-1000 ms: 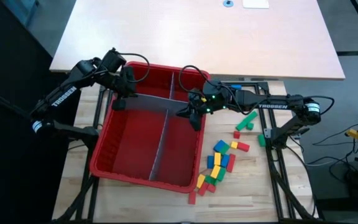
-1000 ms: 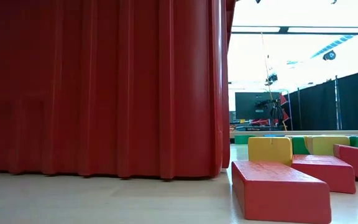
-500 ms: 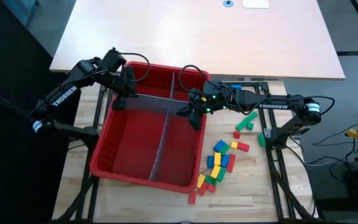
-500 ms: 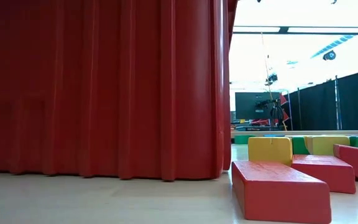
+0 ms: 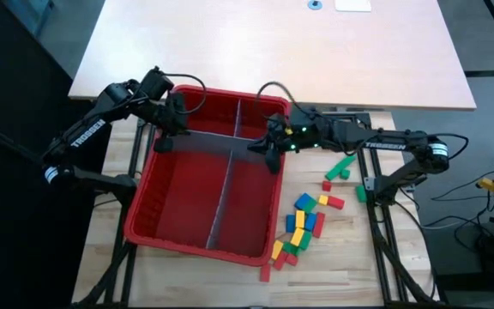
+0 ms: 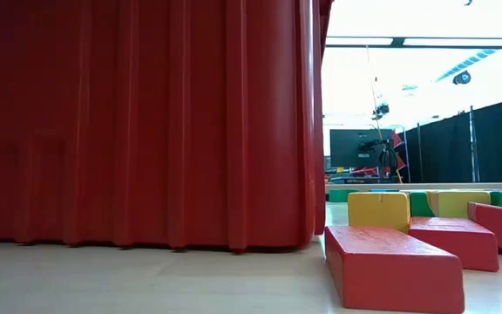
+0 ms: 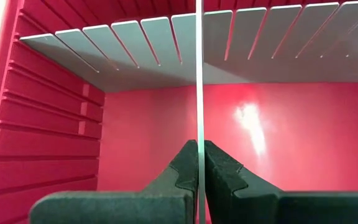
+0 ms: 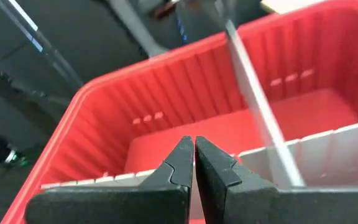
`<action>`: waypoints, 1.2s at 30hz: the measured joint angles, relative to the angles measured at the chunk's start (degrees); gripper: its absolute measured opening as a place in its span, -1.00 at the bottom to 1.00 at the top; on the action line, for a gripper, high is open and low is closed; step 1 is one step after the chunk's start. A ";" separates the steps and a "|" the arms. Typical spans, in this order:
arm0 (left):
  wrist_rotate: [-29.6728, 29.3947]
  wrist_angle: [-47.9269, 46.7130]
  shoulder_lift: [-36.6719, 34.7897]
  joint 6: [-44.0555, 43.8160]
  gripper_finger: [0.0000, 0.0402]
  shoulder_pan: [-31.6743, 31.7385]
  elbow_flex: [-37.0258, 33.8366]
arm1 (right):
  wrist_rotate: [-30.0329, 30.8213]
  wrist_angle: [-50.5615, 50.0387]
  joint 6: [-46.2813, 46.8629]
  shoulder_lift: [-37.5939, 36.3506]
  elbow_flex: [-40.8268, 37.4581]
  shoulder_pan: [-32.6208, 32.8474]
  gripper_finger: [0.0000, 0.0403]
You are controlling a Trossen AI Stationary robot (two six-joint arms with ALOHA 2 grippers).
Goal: Sort blocks
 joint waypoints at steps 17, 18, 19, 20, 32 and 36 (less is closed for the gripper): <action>-0.35 -0.19 -0.05 -0.71 -1.00 0.00 0.00 | 4.69 -10.43 -1.70 -4.88 0.07 -6.42 -0.62; -0.35 -0.23 -0.05 -0.73 -1.00 0.00 0.00 | 4.73 -11.00 -1.85 -4.88 0.07 -6.47 -0.54; -0.35 -0.30 -0.05 -0.73 -1.00 0.00 0.00 | 4.78 -11.25 -2.12 -4.88 0.04 -6.47 -0.45; -0.35 -0.37 -0.05 -0.73 -1.00 0.00 0.00 | 4.78 -11.09 -2.20 -4.88 0.05 -6.49 -0.37; -0.39 -0.54 -0.05 -0.71 -1.00 0.00 0.00 | 4.76 -12.82 -2.22 -4.09 0.04 -6.47 -0.01; -0.43 -0.56 -0.05 -0.73 -1.00 0.00 0.00 | 4.72 -14.37 -2.19 -3.68 0.04 -6.45 -0.06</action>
